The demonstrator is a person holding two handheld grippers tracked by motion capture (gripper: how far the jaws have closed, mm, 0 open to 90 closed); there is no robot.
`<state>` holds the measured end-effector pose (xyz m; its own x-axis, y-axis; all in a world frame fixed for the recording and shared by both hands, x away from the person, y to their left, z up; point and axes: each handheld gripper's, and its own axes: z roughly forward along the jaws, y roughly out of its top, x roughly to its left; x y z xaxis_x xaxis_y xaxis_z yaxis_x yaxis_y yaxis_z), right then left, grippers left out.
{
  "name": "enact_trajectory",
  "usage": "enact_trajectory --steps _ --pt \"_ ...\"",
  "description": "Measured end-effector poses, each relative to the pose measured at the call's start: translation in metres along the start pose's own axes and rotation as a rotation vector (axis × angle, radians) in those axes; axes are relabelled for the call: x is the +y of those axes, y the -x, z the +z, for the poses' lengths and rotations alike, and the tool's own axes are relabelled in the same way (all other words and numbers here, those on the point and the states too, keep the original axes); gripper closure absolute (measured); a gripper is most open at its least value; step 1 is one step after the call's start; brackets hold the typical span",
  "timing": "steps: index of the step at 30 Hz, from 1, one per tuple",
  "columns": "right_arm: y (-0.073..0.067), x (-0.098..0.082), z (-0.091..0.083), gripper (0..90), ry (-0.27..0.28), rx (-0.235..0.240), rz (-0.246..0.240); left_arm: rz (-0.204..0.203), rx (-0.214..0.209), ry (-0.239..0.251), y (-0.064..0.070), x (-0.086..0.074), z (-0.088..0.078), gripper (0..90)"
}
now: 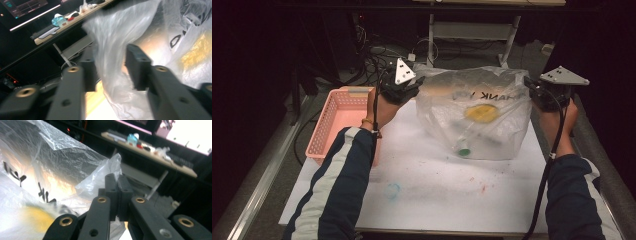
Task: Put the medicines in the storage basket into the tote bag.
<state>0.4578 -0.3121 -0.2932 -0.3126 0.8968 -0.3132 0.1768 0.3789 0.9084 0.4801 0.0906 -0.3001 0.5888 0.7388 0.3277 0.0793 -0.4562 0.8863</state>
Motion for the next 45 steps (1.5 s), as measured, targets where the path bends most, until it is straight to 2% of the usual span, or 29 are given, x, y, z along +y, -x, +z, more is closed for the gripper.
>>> enact_trajectory --steps 2,3,4,8,12,14,17,18,20,21,23,26,30,32,33,34,38,40,42,45 --pt "0.005 -0.005 0.009 90.0 -0.03 -0.015 0.009 -0.021 0.012 0.009 0.001 0.0 0.006 49.7" --pt "0.008 -0.008 0.012 90.0 -0.039 -0.019 0.018 -0.03 0.041 0.01 0.003 0.0 0.008 42.3" --pt "0.012 -0.011 0.015 90.0 -0.047 -0.02 0.033 -0.036 0.039 0.012 0.003 -0.001 0.009 36.8" --pt "0.019 -0.016 0.021 90.0 -0.073 -0.044 0.039 -0.06 -0.023 0.032 0.003 -0.004 0.006 25.6" --pt "0.026 -0.02 0.026 90.0 -0.104 -0.07 0.044 -0.104 -0.066 0.025 -0.001 -0.013 0.002 21.8" --pt "0.029 -0.022 0.028 90.0 -0.112 -0.084 0.047 -0.123 -0.066 0.02 -0.003 -0.018 0.0 21.7" --pt "0.03 -0.024 0.03 90.0 -0.125 -0.093 0.053 -0.174 -0.104 0.026 -0.004 -0.026 -0.001 21.7" --pt "0.03 -0.024 0.031 90.0 -0.128 -0.089 0.058 -0.179 -0.128 0.014 -0.003 -0.029 0.0 21.0" --pt "0.029 -0.025 0.033 90.0 -0.136 -0.089 0.056 -0.165 -0.138 0.009 0.002 -0.033 0.002 17.5" --pt "0.028 -0.024 0.033 90.0 -0.134 -0.086 0.064 -0.164 -0.155 0.015 0.005 -0.034 0.002 17.5" --pt "0.026 -0.023 0.033 90.0 -0.128 -0.069 0.068 -0.189 -0.189 0.039 0.009 -0.032 0.002 17.7" --pt "0.02 -0.019 0.033 90.0 -0.124 -0.062 0.051 -0.186 -0.22 0.098 0.014 -0.019 -0.004 17.7" --pt "0.012 -0.013 0.033 90.0 -0.118 -0.058 0.028 -0.12 -0.195 0.136 0.022 0.007 -0.013 17.5" --pt "0.009 -0.012 0.034 90.0 -0.12 -0.051 0.026 -0.069 -0.127 0.135 0.026 0.018 -0.015 17.5" --pt "0.008 -0.011 0.034 90.0 -0.125 -0.049 0.016 -0.06 -0.11 0.128 0.026 0.022 -0.016 17.5" --pt "0.006 -0.011 0.035 90.0 -0.133 -0.053 0.009 -0.069 -0.119 0.136 0.024 0.024 -0.017 17.5" --pt "0.01 -0.013 0.035 90.0 -0.157 -0.07 0.016 -0.06 -0.099 0.153 0.022 0.026 -0.024 17.5" --pt "0.015 -0.017 0.035 90.0 -0.182 -0.086 0.016 -0.073 -0.067 0.144 0.019 0.027 -0.028 17.5" --pt "0.019 -0.021 0.035 90.0 -0.201 -0.098 0.018 -0.082 -0.074 0.146 0.016 0.025 -0.032 17.5" --pt "0.026 -0.026 0.033 90.0 -0.195 -0.098 0.058 -0.085 -0.086 0.137 0.015 0.015 -0.033 17.4"
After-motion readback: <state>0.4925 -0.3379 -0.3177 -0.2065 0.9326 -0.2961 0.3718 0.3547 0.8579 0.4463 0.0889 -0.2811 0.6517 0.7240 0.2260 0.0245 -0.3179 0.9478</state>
